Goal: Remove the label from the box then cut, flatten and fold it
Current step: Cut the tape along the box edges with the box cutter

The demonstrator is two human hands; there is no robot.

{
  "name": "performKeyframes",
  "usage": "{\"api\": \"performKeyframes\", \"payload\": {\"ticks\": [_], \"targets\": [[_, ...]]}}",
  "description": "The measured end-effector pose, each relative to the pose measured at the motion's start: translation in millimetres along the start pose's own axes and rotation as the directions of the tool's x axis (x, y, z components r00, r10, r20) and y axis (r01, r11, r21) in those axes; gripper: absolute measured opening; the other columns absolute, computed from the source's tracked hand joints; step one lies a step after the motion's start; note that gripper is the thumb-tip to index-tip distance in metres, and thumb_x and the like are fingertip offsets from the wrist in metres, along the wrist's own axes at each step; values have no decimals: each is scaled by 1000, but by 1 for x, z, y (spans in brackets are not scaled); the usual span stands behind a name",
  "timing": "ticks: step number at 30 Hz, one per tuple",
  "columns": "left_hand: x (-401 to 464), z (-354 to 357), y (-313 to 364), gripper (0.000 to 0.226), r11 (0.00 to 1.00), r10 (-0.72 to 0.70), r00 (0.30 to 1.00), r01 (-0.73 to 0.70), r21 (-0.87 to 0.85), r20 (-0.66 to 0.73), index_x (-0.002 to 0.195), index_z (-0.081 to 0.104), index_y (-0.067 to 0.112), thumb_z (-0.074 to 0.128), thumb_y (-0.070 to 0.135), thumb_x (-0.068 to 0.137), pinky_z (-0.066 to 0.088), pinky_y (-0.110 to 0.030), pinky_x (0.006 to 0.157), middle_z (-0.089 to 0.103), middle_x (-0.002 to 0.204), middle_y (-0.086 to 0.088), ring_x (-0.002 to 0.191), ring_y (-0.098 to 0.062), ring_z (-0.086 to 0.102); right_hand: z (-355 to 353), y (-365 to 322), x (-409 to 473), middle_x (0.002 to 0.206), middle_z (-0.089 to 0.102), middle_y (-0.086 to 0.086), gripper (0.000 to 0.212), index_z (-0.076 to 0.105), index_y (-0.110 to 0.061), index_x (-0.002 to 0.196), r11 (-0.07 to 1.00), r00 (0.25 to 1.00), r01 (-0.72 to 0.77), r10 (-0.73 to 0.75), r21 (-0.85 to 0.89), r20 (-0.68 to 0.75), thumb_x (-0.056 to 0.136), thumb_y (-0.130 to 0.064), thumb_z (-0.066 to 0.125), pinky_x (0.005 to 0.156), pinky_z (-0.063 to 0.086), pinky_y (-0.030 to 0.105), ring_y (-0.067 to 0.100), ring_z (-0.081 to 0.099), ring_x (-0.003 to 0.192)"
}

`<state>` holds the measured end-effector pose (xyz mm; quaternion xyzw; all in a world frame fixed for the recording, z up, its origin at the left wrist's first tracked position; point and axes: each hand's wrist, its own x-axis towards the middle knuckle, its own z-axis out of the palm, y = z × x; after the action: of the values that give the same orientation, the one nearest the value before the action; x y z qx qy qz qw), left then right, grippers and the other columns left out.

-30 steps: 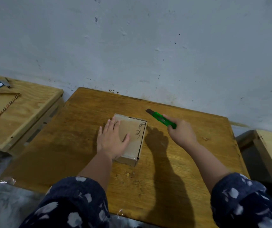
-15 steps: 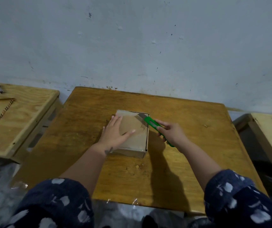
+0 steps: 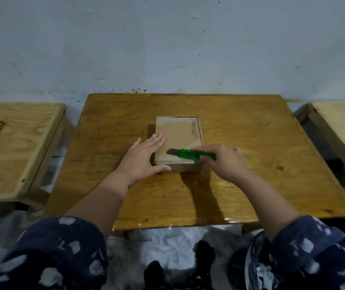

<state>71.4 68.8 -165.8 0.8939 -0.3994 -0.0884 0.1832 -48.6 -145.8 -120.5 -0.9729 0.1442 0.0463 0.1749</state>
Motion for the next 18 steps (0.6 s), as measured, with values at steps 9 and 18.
{"api": "performKeyframes", "payload": {"ticks": [9,18], "targets": [[-1,7,1,94,1000,10,999,-11,-4,-50,152,17,21,59,62,79,4,-41,120,12,159,7,146,-8,8,20,-9,-17,101,61,-4,37,53,-43,127,980,974,195,-196,-28,-112,95,-26,50,77,41,38,20,55,99],[-1,7,2,93,997,18,999,-16,77,-31,152,12,20,52,66,82,3,-42,120,8,160,6,146,-9,7,11,-16,-18,98,60,-4,36,56,-42,125,952,945,258,-283,-162,-161,94,-25,50,69,24,34,20,53,95]]}}
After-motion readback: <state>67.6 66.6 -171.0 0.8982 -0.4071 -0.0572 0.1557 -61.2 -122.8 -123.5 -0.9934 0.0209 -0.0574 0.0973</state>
